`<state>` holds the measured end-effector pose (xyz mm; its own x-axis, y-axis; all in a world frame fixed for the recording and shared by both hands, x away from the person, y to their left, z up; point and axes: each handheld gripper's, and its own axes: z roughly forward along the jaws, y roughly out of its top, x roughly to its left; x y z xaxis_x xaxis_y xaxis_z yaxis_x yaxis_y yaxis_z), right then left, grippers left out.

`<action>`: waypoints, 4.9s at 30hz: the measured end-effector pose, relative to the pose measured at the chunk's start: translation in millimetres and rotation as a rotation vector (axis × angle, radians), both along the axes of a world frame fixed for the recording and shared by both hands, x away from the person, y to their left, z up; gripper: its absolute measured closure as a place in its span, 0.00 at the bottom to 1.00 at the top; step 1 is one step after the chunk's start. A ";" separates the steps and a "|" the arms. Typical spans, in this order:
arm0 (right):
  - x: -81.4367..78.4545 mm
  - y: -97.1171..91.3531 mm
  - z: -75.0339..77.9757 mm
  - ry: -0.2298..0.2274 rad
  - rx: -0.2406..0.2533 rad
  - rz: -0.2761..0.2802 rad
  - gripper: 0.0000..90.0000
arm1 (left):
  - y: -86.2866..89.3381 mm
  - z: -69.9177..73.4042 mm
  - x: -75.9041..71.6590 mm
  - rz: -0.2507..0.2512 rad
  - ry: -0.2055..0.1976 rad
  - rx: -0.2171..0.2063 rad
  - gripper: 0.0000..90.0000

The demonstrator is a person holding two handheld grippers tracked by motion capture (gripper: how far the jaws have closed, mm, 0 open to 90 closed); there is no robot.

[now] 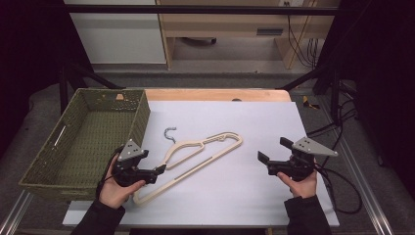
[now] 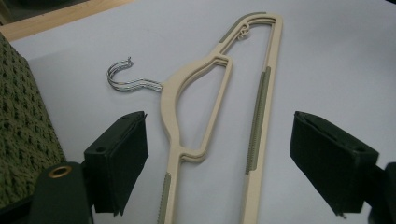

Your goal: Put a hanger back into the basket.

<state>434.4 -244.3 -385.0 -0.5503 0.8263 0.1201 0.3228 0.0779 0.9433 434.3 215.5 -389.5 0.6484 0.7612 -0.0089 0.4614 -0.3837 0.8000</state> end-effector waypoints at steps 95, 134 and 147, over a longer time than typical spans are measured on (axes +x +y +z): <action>26.4 80.2 -4.9 0.027 -0.070 0.188 0.12 | -40.0 -27.6 -8.2 0.062 -0.063 0.226 0.89; 98.4 219.1 -18.4 0.168 -0.053 0.330 0.92 | -46.6 -16.1 -39.5 0.021 -0.144 0.204 0.90; 87.6 218.2 -13.0 0.156 -0.059 0.313 0.93 | -46.0 -19.2 -42.6 0.011 -0.133 0.185 0.90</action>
